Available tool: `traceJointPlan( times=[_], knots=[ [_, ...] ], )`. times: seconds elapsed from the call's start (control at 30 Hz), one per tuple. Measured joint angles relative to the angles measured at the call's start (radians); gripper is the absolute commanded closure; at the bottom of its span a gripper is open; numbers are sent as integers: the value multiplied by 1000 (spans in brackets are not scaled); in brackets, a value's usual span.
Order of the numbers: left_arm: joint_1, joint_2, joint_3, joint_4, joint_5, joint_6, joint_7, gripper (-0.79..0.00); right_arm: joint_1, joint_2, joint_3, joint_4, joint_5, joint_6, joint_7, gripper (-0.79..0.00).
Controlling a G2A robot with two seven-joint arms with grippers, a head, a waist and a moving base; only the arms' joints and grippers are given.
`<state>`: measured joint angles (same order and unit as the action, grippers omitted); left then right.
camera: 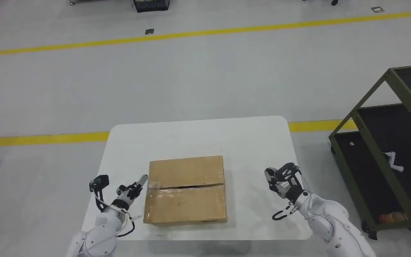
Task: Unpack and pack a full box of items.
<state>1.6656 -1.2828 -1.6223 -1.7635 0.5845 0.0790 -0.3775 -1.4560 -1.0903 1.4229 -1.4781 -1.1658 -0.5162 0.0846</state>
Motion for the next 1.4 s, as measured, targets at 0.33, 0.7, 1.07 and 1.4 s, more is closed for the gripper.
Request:
traceJointPlan(
  times=[0.33,0.7,1.07,1.4],
  knots=[
    [16,-4,35,22,57,38,76,0,-10,5,19,-1,-4,-18,-11,0],
    [14,-7,-23,122,-30,201,110,0,-5,7,21,17,3,-38,-20,0],
    [-46,3,64,175,90,171,-82,0,7,8,22,33,10,-40,-23,0],
    [-79,9,124,132,115,91,-198,0,23,8,14,49,13,-38,-15,0]
  ],
)
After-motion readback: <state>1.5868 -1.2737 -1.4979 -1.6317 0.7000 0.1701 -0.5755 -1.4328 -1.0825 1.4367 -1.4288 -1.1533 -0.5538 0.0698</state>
